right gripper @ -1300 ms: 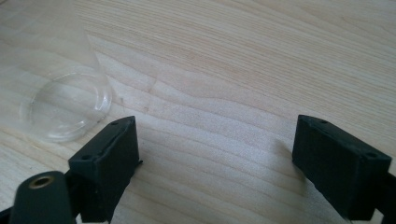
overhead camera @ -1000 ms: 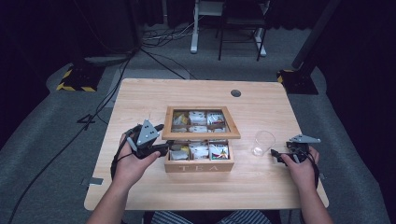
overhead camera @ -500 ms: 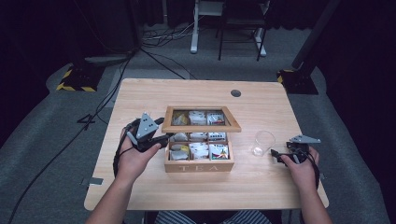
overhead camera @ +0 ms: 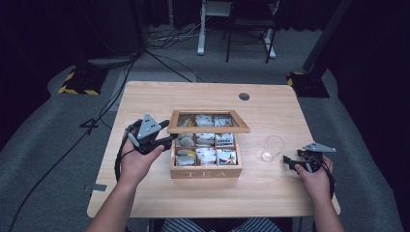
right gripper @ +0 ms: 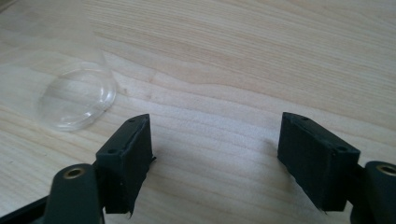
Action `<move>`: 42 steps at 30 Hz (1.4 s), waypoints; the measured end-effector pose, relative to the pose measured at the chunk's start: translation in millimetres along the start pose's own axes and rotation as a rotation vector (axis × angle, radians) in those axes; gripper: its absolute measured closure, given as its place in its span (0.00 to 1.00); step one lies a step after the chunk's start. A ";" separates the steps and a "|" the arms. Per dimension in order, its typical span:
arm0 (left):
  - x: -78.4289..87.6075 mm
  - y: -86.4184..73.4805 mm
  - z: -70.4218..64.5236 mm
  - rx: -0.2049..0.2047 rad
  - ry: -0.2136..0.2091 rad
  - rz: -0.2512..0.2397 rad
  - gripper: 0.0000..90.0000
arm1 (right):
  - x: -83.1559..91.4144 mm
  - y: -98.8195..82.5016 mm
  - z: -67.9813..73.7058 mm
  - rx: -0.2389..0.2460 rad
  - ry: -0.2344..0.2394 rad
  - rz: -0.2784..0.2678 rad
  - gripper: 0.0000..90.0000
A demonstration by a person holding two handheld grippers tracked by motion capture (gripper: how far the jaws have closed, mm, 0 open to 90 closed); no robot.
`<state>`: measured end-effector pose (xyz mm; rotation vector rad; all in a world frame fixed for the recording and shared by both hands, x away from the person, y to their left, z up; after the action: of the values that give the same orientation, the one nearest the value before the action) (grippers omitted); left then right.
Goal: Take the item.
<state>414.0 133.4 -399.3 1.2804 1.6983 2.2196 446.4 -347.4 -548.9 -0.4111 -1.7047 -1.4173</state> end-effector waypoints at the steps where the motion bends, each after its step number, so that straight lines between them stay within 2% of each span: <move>1: 0.0 -0.1 0.0 -0.001 0.000 0.001 0.56 | 0.0 0.0 0.0 0.000 0.000 0.000 0.30; 7: -1.1 0.3 0.7 -0.008 0.006 0.005 0.56 | 9.6 -1.6 5.1 0.002 0.017 0.028 0.36; 10: -1.6 0.5 0.9 -0.012 0.011 0.004 0.56 | 20.5 1.4 6.1 -0.002 0.024 0.043 0.39; 14: -2.6 0.7 0.7 -0.016 0.017 0.005 0.56 | 32.5 5.2 9.9 -0.007 0.037 0.052 0.37; 18: -2.5 1.2 -1.2 -0.050 0.052 0.018 0.56 | 44.6 9.6 14.6 0.016 0.027 0.042 0.35; 21: -2.8 1.7 -1.5 -0.051 0.054 0.019 0.56 | 51.0 11.7 17.7 0.019 0.030 0.042 0.37; 24: -3.3 3.1 -1.4 -0.053 0.065 0.024 0.56 | 65.5 16.6 24.5 0.027 0.030 0.039 0.39; 26: -4.8 4.8 -0.9 -0.056 0.074 0.028 0.55 | 72.4 19.0 27.3 0.017 0.025 0.033 0.40; 29: -8.6 9.1 -0.6 -0.072 0.113 0.047 0.55 | 81.8 23.8 33.0 0.016 0.024 0.020 0.40; 30: -8.6 9.1 -0.6 -0.072 0.113 0.047 0.55 | 81.8 23.8 33.0 0.016 0.024 0.020 0.40; 33: -10.2 11.9 0.7 -0.067 0.117 0.062 0.55 | 96.7 33.5 46.8 0.032 0.040 -0.010 0.42; 35: -9.9 12.5 1.2 -0.063 0.115 0.063 0.55 | 99.7 36.5 51.2 0.039 0.048 -0.016 0.43; 38: -9.1 14.2 2.1 -0.043 0.097 0.070 0.54 | 106.2 49.1 73.5 0.071 0.082 -0.021 0.44; 39: -8.7 14.8 2.5 -0.038 0.094 0.073 0.54 | 106.2 49.1 73.5 0.071 0.082 -0.021 0.44; 42: -7.1 16.5 2.8 -0.018 0.083 0.092 0.54 | 109.0 58.3 90.0 0.108 0.105 -0.028 0.45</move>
<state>427.2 125.5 -389.5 1.3051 1.6752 2.3658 389.0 -275.9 -426.5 -0.2504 -1.6984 -1.3361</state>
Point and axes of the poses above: each handheld gripper's, and its own axes: x roughly backward along the jaws, y roughly out of its top, z roughly to its left, the point moved 7 cm from there along -x, roughly forward along the jaws, and after that the axes turned 9 degrees about z, right-handed, at the moved point
